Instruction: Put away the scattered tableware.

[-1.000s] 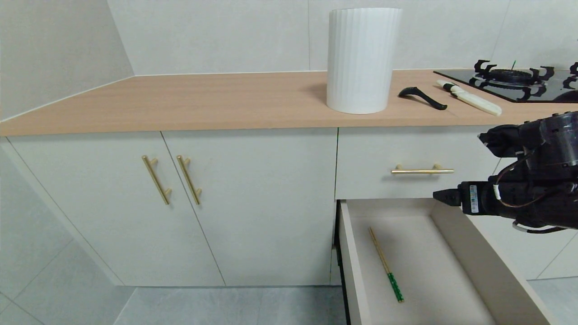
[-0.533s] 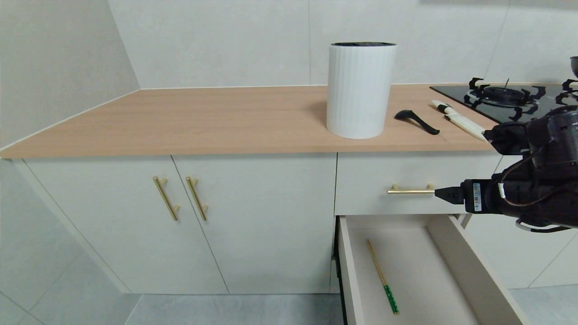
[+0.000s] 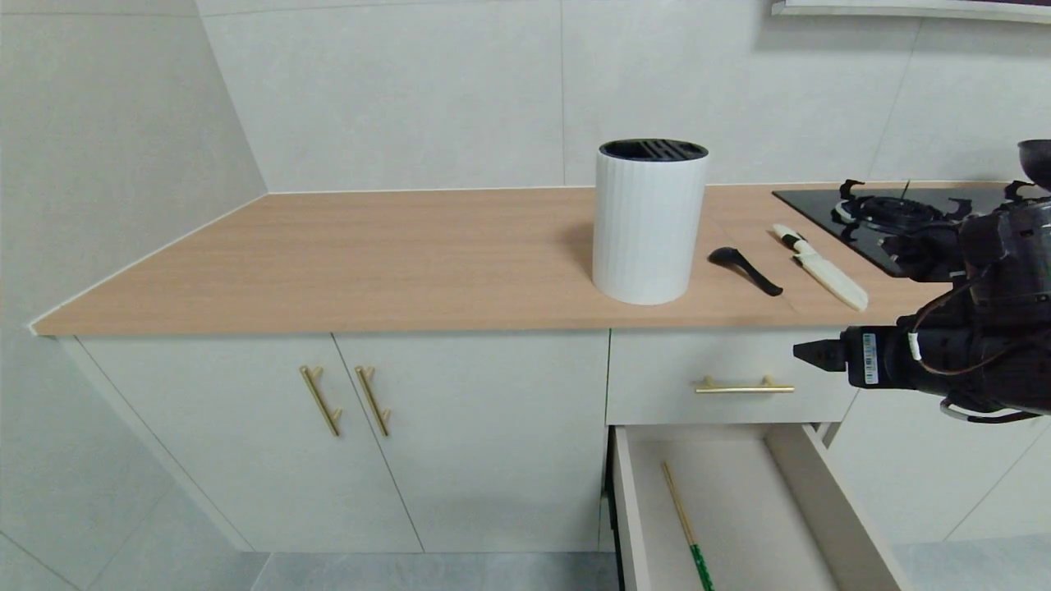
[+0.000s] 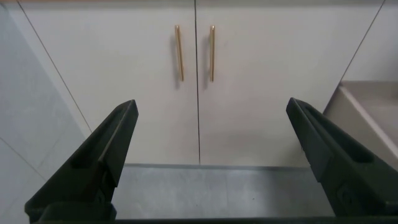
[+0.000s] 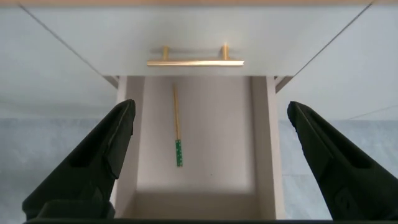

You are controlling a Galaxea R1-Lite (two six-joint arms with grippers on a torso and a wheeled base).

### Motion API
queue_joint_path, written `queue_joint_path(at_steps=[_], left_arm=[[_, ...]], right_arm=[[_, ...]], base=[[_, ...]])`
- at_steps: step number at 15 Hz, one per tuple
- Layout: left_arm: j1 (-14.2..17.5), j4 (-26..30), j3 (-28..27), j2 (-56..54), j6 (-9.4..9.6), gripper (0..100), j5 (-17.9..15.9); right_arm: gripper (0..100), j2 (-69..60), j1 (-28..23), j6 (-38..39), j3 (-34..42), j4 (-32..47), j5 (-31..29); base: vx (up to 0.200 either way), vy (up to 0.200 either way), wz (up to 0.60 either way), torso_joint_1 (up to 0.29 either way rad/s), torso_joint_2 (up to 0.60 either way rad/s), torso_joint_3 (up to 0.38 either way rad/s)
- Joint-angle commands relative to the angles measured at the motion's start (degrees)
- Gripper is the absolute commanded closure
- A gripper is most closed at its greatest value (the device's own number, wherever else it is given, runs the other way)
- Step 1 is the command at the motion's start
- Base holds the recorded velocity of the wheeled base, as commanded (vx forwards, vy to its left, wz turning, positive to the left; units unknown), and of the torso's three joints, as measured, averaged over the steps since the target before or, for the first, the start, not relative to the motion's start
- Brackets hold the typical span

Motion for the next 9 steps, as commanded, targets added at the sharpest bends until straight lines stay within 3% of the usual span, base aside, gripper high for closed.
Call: queue_joint_path(at_steps=[1, 4, 7, 9], left_arm=[[0.00, -0.06, 0.00, 0.02, 0.00, 0, 0.04], [0.00, -0.06, 0.00, 0.02, 0.00, 0, 0.04], [0.00, -0.06, 0.00, 0.02, 0.00, 0, 0.04], [0.00, -0.06, 0.00, 0.02, 0.00, 0, 0.04]], right_arm=[[0, 0.19, 0.03, 0.02, -0.02, -0.03, -0.06], [0, 0.19, 0.03, 0.02, 0.07, -0.03, 0.03], [0, 1.07, -0.14, -0.42, -0.19, -1.88, 0.21], [0, 5.46, -3.04, -4.38, -1.77, -7.94, 0.56]], base=[[0.000, 0.000, 0.00, 0.207, -0.49, -0.286], [0.000, 0.000, 0.00, 0.199, -0.46, -0.261], [0.000, 0.000, 0.00, 0.059, -0.13, -0.079], [0.000, 0.000, 0.00, 0.000, 0.00, 0.000]])
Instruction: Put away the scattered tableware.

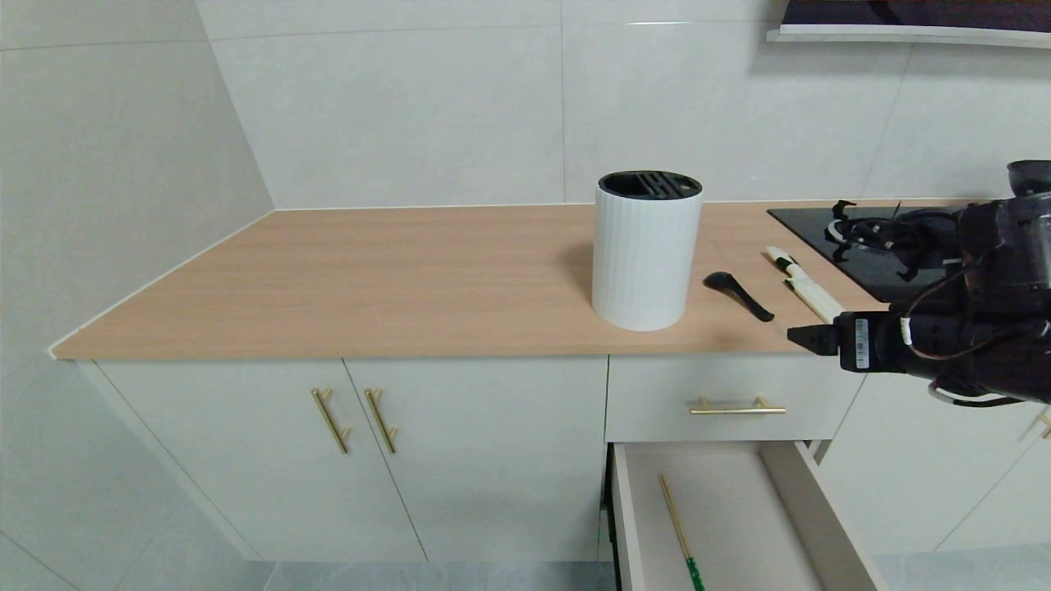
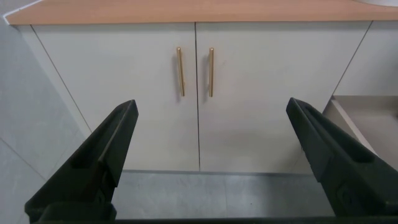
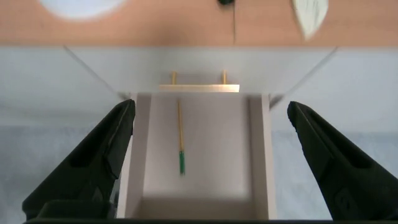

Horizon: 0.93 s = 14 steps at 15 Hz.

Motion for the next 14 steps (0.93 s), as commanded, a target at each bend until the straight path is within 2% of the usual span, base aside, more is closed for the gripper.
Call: queue_joint_path(at_steps=[1, 3, 4, 7, 10, 12, 14], left_arm=[[0.00, -0.04, 0.00, 0.02, 0.00, 0, 0.04], [0.00, -0.04, 0.00, 0.02, 0.00, 0, 0.04], [0.00, -0.04, 0.00, 0.02, 0.00, 0, 0.04], [0.00, -0.04, 0.00, 0.02, 0.00, 0, 0.04], [0.00, -0.04, 0.00, 0.02, 0.00, 0, 0.04], [0.00, -0.04, 0.00, 0.02, 0.00, 0, 0.04], [0.00, -0.04, 0.00, 0.02, 0.00, 0, 0.04]], right_arm=[[0, 8.12, -4.31, -3.99, -2.23, -8.01, 1.51], [0, 15.68, -9.40, -7.33, -8.30, -14.78, 7.57], [0, 18.67, -11.07, -7.59, -11.90, -15.48, 11.62], [0, 25.53, -13.18, -8.91, -20.34, -15.57, 20.14], [0, 30.45, -13.18, -10.67, -22.10, -16.62, 28.14], [0, 33.26, -13.71, -14.01, -21.66, -21.02, 29.28], [0, 34.14, -13.97, -14.10, -21.66, -21.72, 29.19]], base=[[0.000, 0.000, 0.00, 0.000, 0.00, 0.000], [0.000, 0.000, 0.00, 0.000, 0.00, 0.000], [0.000, 0.000, 0.00, 0.000, 0.00, 0.000], [0.000, 0.000, 0.00, 0.000, 0.00, 0.000], [0.000, 0.000, 0.00, 0.000, 0.00, 0.000], [0.000, 0.000, 0.00, 0.000, 0.00, 0.000], [0.000, 0.000, 0.00, 0.000, 0.00, 0.000]])
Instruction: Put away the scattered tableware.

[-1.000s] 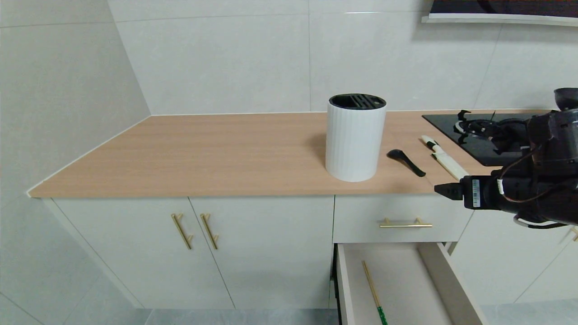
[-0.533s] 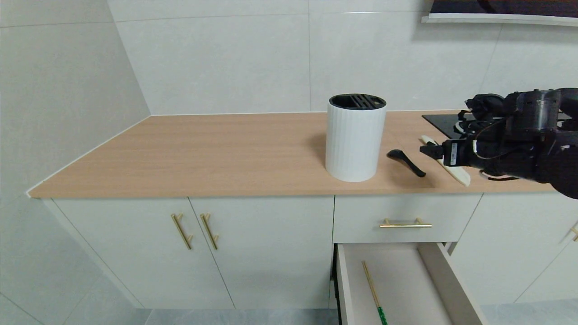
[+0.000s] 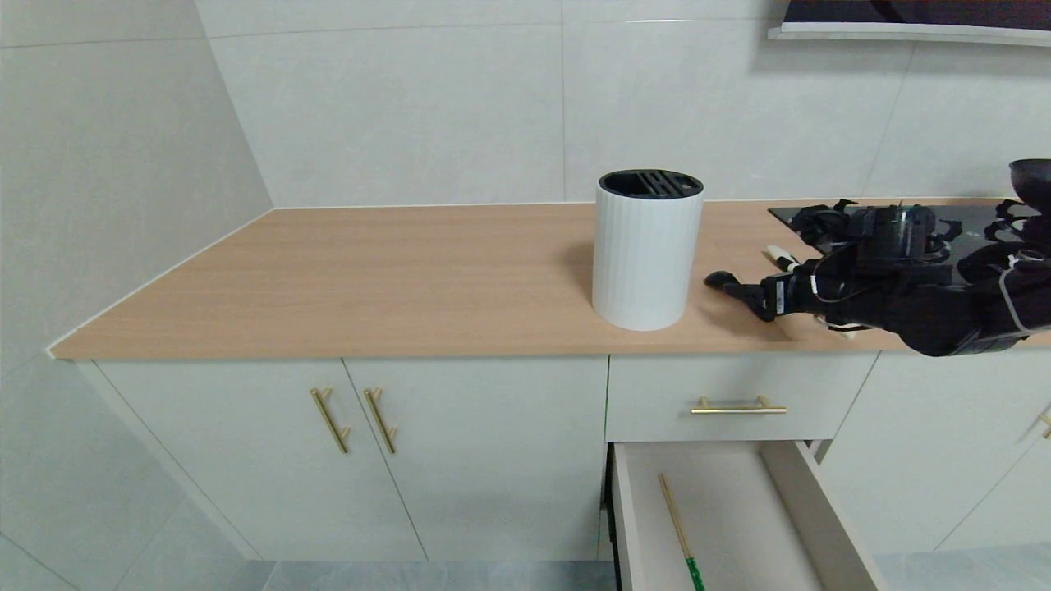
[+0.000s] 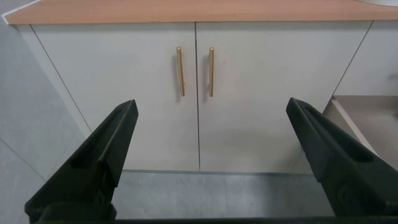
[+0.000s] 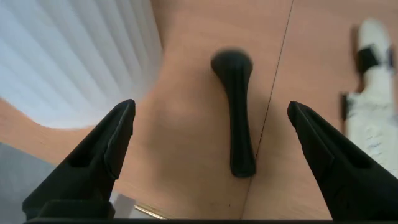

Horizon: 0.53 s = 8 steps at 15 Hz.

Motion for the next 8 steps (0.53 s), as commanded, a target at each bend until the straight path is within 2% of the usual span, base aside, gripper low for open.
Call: queue_joint_path(at_steps=[1, 5, 8], left_arm=[[0.00, -0.01, 0.00, 0.02, 0.00, 0, 0.04], [0.00, -0.01, 0.00, 0.02, 0.00, 0, 0.04], [0.00, -0.01, 0.00, 0.02, 0.00, 0, 0.04]], right_arm=[[0, 2.85, -0.26, -0.10, -0.07, -0.29, -0.05], [0, 4.61, -0.26, -0.28, -0.51, -0.29, -0.40], [0, 6.10, -0.26, -0.28, -2.00, -0.38, -3.30]], base=[[0.000, 0.000, 0.00, 0.000, 0.00, 0.000], [0.000, 0.000, 0.00, 0.000, 0.00, 0.000], [0.000, 0.000, 0.00, 0.000, 0.00, 0.000]])
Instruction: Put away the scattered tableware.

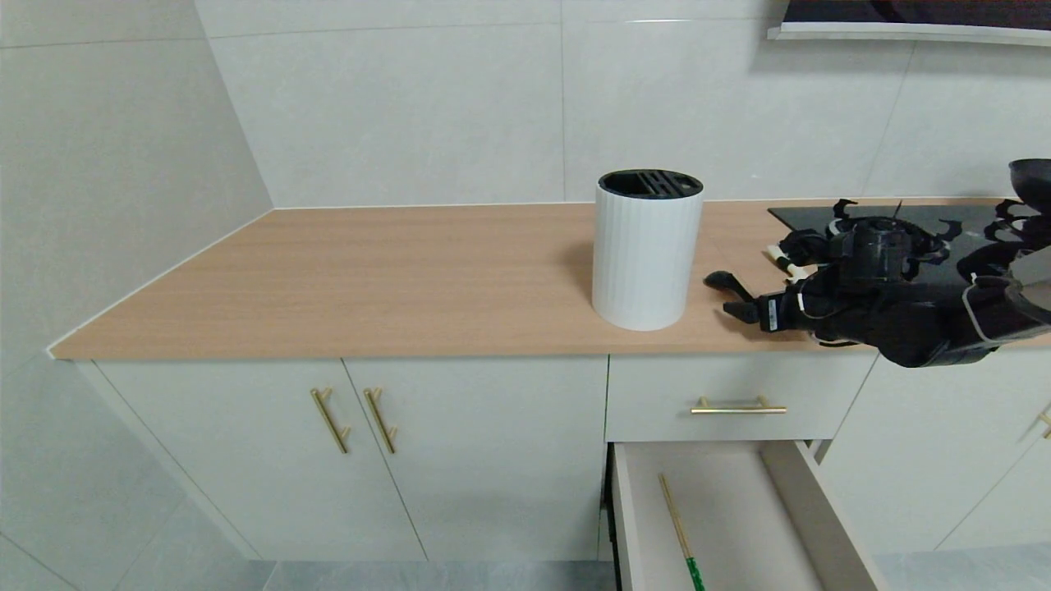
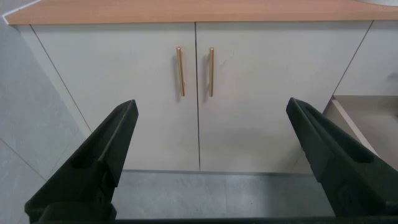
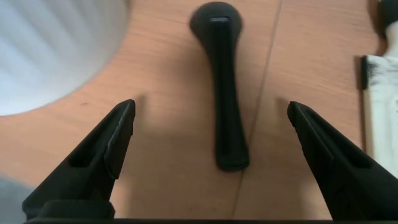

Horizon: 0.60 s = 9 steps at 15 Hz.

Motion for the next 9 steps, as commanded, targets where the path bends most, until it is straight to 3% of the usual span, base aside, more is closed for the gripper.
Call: queue_joint_path(at_steps=[1, 6, 7, 9], left_arm=[[0.00, -0.01, 0.00, 0.02, 0.00, 0, 0.06], [0.00, -0.01, 0.00, 0.02, 0.00, 0, 0.06], [0.00, -0.01, 0.00, 0.02, 0.00, 0, 0.06], [0.00, -0.01, 0.00, 0.02, 0.00, 0, 0.06]], right_arm=[[0, 1.62, 0.02, 0.00, -0.97, 0.03, -0.40], [0, 2.50, 0.02, 0.00, -1.50, -0.32, -0.57], [100, 2.59, 0.02, 0.00, -1.50, -0.32, -0.57], [100, 2.59, 0.02, 0.00, -1.76, -0.32, -0.57]], base=[[0.000, 0.000, 0.00, 0.000, 0.00, 0.000], [0.000, 0.000, 0.00, 0.000, 0.00, 0.000], [0.000, 0.000, 0.00, 0.000, 0.00, 0.000], [0.000, 0.000, 0.00, 0.000, 0.00, 0.000]])
